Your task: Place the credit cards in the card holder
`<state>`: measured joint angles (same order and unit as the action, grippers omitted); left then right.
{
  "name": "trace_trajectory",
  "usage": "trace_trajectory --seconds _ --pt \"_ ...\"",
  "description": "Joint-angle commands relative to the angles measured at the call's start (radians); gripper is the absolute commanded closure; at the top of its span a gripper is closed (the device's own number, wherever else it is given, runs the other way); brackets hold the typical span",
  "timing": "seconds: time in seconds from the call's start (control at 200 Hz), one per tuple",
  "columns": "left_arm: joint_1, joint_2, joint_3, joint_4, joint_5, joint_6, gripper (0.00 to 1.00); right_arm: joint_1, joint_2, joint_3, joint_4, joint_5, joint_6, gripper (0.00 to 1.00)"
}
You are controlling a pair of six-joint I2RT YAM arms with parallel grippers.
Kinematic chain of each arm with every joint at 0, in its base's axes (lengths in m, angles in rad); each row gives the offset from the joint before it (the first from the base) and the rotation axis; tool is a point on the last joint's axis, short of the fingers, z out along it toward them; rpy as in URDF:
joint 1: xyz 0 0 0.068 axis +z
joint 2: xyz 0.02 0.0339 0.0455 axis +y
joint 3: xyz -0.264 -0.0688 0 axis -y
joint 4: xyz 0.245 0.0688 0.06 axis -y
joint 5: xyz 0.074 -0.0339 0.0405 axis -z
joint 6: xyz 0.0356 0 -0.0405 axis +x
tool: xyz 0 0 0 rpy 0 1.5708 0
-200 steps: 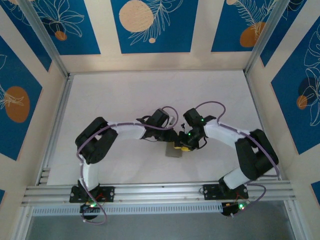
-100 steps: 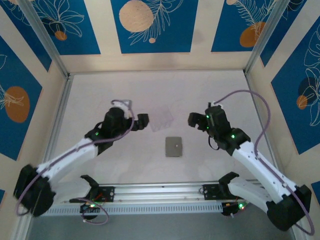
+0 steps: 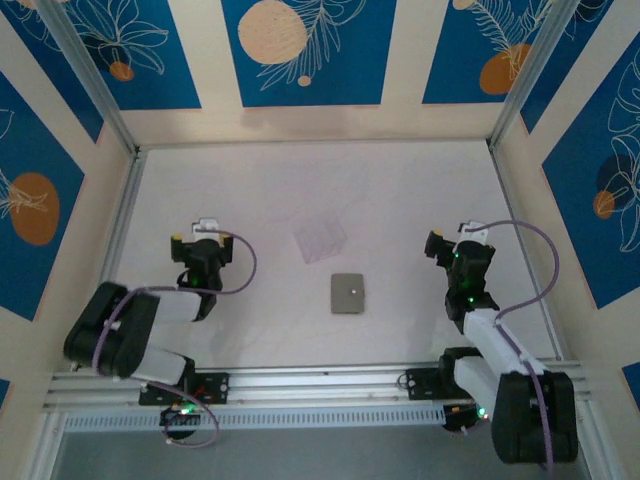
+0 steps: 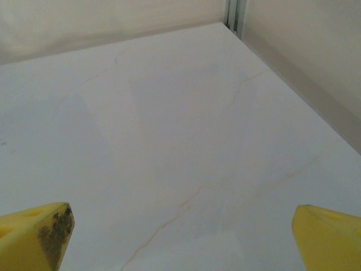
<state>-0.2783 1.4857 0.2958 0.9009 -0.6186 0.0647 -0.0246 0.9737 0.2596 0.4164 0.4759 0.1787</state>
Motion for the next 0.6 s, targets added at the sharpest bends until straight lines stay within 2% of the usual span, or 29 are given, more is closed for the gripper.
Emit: trace_trajectory --seconds 0.0,0.04,0.105,0.15,0.21,0.25,0.305,0.415,0.495,0.56,0.595 --pt "0.048 0.019 -0.026 0.233 0.1 0.029 0.01 -0.038 0.145 -0.021 0.298 -0.16 -0.024 0.01" --pt "0.068 0.001 -0.005 0.145 0.187 0.021 0.01 -0.038 0.21 -0.003 0.332 -0.202 -0.039 0.01" --pt "0.123 0.048 -0.002 0.152 0.304 -0.013 0.01 -0.015 0.298 0.067 0.296 -0.237 -0.093 0.01" --pt "0.148 0.111 -0.002 0.259 0.315 -0.016 0.0 0.01 0.335 0.119 0.232 -0.215 -0.112 0.01" --pt "0.152 0.051 0.025 0.096 0.33 -0.04 0.0 0.031 0.37 0.162 0.186 -0.212 -0.141 0.01" --pt "0.153 0.077 0.033 0.131 0.334 -0.023 0.0 0.048 0.379 0.172 0.174 -0.213 -0.161 0.01" --pt "0.149 0.08 0.046 0.11 0.336 -0.02 0.0 0.077 0.359 0.146 0.2 -0.216 -0.171 0.01" --pt "0.149 0.078 0.043 0.11 0.335 -0.02 0.0 0.083 0.329 0.089 0.297 -0.323 -0.102 0.01" --pt "0.148 0.081 0.042 0.122 0.334 -0.017 0.0 0.084 0.428 0.097 0.41 -0.314 -0.128 0.01" --pt "0.148 0.081 0.039 0.124 0.334 -0.016 0.0 0.061 0.541 0.125 0.459 -0.324 -0.103 0.01" --pt "0.148 0.079 0.037 0.126 0.336 -0.017 0.0 0.058 0.549 0.136 0.441 -0.317 -0.091 0.01"
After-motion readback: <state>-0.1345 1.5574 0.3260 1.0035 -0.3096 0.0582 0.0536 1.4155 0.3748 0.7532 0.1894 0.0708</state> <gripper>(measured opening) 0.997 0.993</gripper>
